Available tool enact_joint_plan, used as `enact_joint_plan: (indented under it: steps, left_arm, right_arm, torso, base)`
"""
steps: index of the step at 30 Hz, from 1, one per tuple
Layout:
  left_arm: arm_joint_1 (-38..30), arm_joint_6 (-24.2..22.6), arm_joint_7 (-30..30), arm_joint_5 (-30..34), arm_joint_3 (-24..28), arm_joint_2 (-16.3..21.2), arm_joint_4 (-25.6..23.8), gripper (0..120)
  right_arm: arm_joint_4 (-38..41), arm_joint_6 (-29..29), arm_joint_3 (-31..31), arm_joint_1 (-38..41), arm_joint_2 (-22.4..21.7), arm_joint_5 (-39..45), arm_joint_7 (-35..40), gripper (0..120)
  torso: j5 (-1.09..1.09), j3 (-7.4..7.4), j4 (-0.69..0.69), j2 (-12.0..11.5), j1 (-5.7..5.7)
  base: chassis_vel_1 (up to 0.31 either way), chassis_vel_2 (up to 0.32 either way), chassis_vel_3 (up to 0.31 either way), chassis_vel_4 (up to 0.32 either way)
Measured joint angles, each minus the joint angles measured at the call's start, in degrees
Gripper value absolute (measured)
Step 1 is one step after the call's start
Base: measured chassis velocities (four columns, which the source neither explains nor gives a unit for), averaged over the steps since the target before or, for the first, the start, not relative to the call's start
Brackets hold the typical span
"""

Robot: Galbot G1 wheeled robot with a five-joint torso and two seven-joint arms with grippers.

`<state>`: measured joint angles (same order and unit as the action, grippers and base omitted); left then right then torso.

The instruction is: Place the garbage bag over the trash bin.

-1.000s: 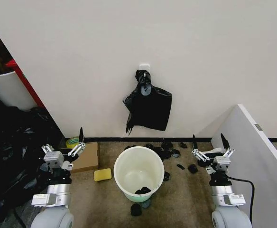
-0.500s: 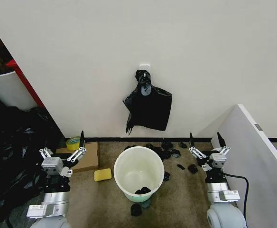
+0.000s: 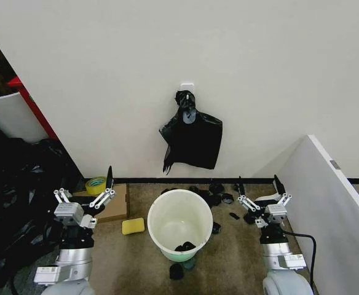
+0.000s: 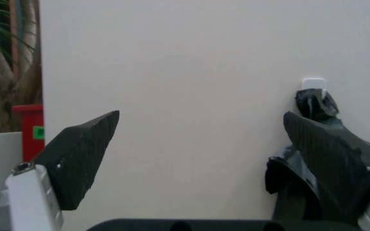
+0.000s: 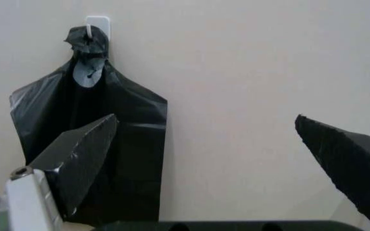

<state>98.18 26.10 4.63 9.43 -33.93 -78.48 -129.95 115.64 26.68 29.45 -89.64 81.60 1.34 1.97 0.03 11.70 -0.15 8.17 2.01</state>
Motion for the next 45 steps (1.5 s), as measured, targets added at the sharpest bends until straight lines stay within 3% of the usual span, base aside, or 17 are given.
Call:
enact_joint_plan:
  steps: [3, 7, 10, 12, 15, 16, 19, 23, 24, 28, 34, 43, 45]
  left_arm:
    - [0.5, 0.8, 0.3, 0.5, -0.5, 0.0, -0.5, 100]
    - [1.1, 2.7, 0.5, 1.0, -1.0, 0.3, -0.8, 100]
    - [1.2, 3.4, 0.6, 1.0, -1.1, 0.5, -0.8, 100]
    - [1.1, 3.7, 0.6, 1.0, -1.2, 0.7, -0.8, 100]
    - [0.7, 3.7, 0.7, 1.5, -1.4, 1.2, -0.7, 100]
    - [0.7, 3.7, 0.7, 1.5, -1.4, 1.2, -0.7, 100]
    - [0.6, 3.7, 0.7, 2.0, -1.6, 1.8, 0.0, 100]
    - [0.5, 3.4, 0.9, 2.1, -1.9, 1.9, 1.6, 100]
    - [0.5, 3.4, 0.9, 2.1, -1.9, 1.9, 1.6, 100]
    - [1.0, 3.4, 1.4, 2.1, -2.3, 1.8, 1.9, 100]
    - [1.4, 3.5, 2.0, 2.9, -2.8, 2.1, 2.3, 100]
    - [0.1, 2.8, 2.1, 3.4, -2.8, 1.7, 2.8, 100]
    - [-0.2, 2.6, 2.2, 3.8, -2.9, 1.8, 3.0, 100]
  right_arm:
    - [-0.4, 0.2, 0.1, 0.1, -0.2, -0.1, -0.2, 100]
    - [-2.2, 2.9, 2.0, 2.6, -0.2, -7.6, -0.7, 100]
    - [-2.8, 3.4, 1.7, 4.7, -0.3, -8.7, -2.6, 100]
    - [-3.1, 1.6, 0.0, 6.2, -0.7, -5.2, -2.9, 100]
    - [-5.5, -3.5, -6.1, 10.5, -1.8, 7.0, -3.6, 100]
    - [-5.5, -3.5, -6.1, 10.5, -1.8, 7.0, -3.6, 100]
    - [-7.4, -10.5, -13.1, 16.0, -2.5, 26.7, -5.3, 100]
    - [-9.9, -17.1, -17.9, 24.5, -1.0, 51.4, -9.4, 100]
    - [-9.9, -17.1, -17.9, 24.5, -1.0, 51.4, -9.4, 100]
    - [-16.2, -18.4, -20.0, 31.9, 2.3, 64.5, -13.3, 100]
    - [-24.5, -17.6, -19.7, 37.7, 6.2, 69.8, -18.1, 100]
    - [-34.2, -17.1, -16.8, 45.1, 10.5, 70.9, -22.4, 100]
    - [-36.0, -17.1, -16.2, 45.9, 10.7, 70.4, -23.5, 95]
  torso:
    - [0.0, 0.0, 0.0, 0.0, 0.0]
    - [0.0, 0.0, -0.01, 0.0, 0.0]
    - [0.01, 0.0, -0.01, 0.0, 0.0]
    - [-0.01, 0.0, 0.0, 0.0, 0.0]
    - [0.01, 0.0, -0.02, 0.0, 0.0]
    - [0.01, 0.0, -0.02, 0.0, 0.0]
    - [0.01, 0.01, -0.01, 0.0, 0.0]
    - [-0.02, 0.01, 0.0, 0.0, 0.0]
    - [-0.02, 0.01, 0.0, 0.0, 0.0]
    - [-0.01, 0.01, 0.01, 0.0, 0.0]
    - [-0.01, 0.01, -0.01, 0.0, 0.0]
    - [0.0, 0.0, 0.01, 0.0, 0.0]
    - [-0.01, 0.01, -0.01, 0.0, 0.01]
  base:
    - [0.0, 0.0, 0.0, 0.0]
    - [0.0, 0.0, 0.0, 0.0]
    - [0.0, 0.0, 0.0, 0.0]
    - [0.0, 0.0, 0.0, 0.0]
    - [0.0, 0.0, 0.0, 0.0]
    - [0.0, 0.0, 0.0, 0.0]
    - [0.0, 0.0, 0.0, 0.0]
    - [0.0, 0.0, 0.0, 0.0]
    - [0.0, 0.0, 0.0, 0.0]
    - [0.0, 0.0, 0.0, 0.0]
    - [0.0, 0.0, 0.0, 0.0]
    - [0.0, 0.0, 0.0, 0.0]
    - [0.0, 0.0, 0.0, 0.0]
